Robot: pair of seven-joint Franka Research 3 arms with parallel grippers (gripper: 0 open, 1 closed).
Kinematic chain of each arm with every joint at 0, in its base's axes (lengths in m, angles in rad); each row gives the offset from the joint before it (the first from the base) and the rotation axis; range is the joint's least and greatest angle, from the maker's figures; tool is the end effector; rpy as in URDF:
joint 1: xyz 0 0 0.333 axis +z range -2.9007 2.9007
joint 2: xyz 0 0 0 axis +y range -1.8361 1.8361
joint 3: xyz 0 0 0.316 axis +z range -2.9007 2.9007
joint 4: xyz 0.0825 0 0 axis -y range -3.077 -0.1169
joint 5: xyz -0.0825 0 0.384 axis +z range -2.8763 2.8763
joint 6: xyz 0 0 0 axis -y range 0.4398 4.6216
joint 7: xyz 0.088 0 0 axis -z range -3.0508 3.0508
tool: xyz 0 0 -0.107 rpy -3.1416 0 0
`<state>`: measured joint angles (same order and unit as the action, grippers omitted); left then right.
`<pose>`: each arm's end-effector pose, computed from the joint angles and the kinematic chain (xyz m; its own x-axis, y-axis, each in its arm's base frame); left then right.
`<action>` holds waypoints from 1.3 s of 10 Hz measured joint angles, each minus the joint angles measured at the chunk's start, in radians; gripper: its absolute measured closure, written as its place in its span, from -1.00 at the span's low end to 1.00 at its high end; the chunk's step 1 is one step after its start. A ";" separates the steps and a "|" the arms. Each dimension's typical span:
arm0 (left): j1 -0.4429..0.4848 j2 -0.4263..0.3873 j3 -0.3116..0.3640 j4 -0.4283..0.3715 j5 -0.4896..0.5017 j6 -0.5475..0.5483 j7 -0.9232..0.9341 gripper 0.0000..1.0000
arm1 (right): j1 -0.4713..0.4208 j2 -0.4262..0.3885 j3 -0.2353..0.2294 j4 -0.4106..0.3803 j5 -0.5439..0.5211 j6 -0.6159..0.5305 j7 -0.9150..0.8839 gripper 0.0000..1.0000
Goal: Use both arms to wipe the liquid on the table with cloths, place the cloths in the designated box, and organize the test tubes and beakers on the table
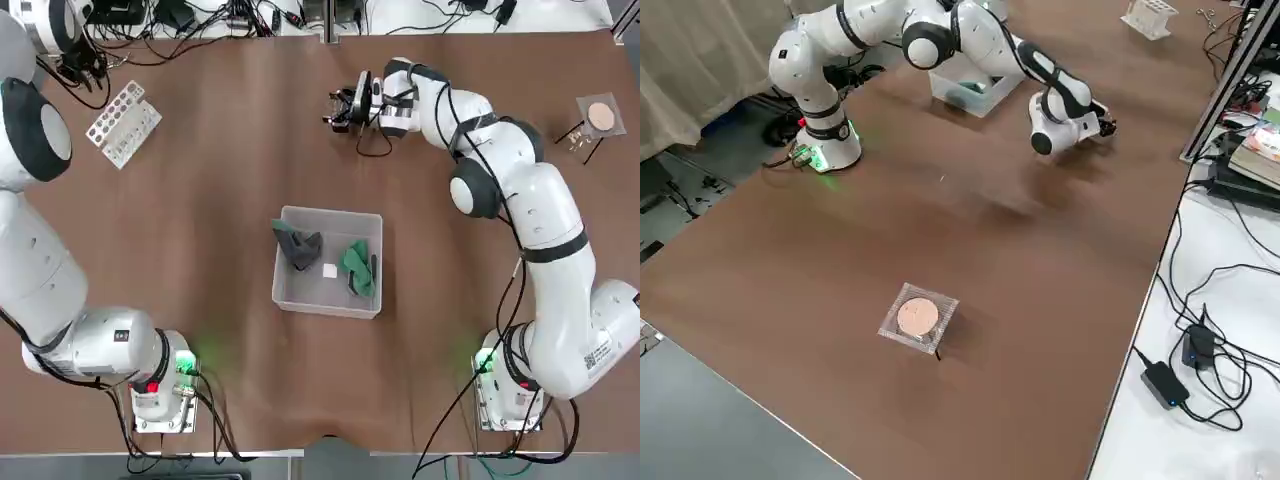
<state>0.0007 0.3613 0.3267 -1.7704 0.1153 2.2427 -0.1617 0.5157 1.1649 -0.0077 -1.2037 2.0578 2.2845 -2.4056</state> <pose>0.6264 0.1969 0.3802 0.9179 0.3681 0.1482 0.3917 -0.9004 -0.1891 0.6472 0.3858 0.0744 0.1112 0.2020 0.9731 0.9499 -0.3094 -0.0443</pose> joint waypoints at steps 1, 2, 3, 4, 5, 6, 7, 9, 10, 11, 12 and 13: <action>0.000 0.000 0.000 0.000 0.000 0.000 0.011 0.01 | 0.000 0.002 -0.001 0.000 0.001 0.001 0.000 -0.89; 0.000 -0.001 0.000 0.002 0.000 0.000 0.021 -0.30 | 0.000 0.007 -0.003 0.000 0.002 0.001 0.000 -0.83; 0.000 -0.007 -0.002 0.007 -0.001 -0.005 0.025 -0.62 | 0.000 0.012 -0.005 0.001 0.003 0.001 0.000 -0.81; 0.000 -0.031 -0.017 0.015 -0.003 -0.030 0.027 -0.89 | 0.000 0.015 -0.005 0.002 0.004 0.002 0.001 -0.70; 0.000 -0.078 -0.051 0.022 -0.011 -0.082 0.027 -1.00 | 0.000 0.017 -0.006 0.002 0.005 0.004 0.002 -0.59; -0.002 -0.140 -0.093 0.028 -0.032 -0.144 0.027 -1.00 | 0.000 0.017 -0.007 0.003 0.006 0.006 0.004 -0.22; -0.004 -0.207 -0.138 0.032 -0.058 -0.206 0.027 -1.00 | -0.001 0.017 -0.008 0.004 0.007 0.010 0.006 -0.12; -0.008 -0.321 -0.210 0.041 -0.092 -0.324 0.027 -1.00 | -0.004 0.017 -0.011 0.005 0.008 0.013 0.007 0.00; -0.009 -0.355 -0.238 0.060 -0.099 -0.389 0.025 -1.00 | -0.005 0.017 -0.015 0.009 0.008 0.017 0.007 0.00; -0.009 -0.371 -0.265 0.098 -0.102 -0.460 0.023 -1.00 | -0.012 0.016 -0.022 0.016 0.009 0.027 0.006 0.00; -0.009 -0.375 -0.288 0.140 -0.111 -0.517 0.022 -1.00 | -0.029 0.013 -0.028 0.017 0.008 0.029 0.006 0.00; -0.009 -0.375 -0.311 0.173 -0.124 -0.555 0.022 -1.00 | -0.055 0.007 -0.032 0.014 0.004 0.030 0.006 0.00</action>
<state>-0.0084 -0.0138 0.0155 -1.5975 -0.0089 1.6873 -0.1396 0.4610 1.1719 -0.0400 -1.1895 2.0620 2.3148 -2.3998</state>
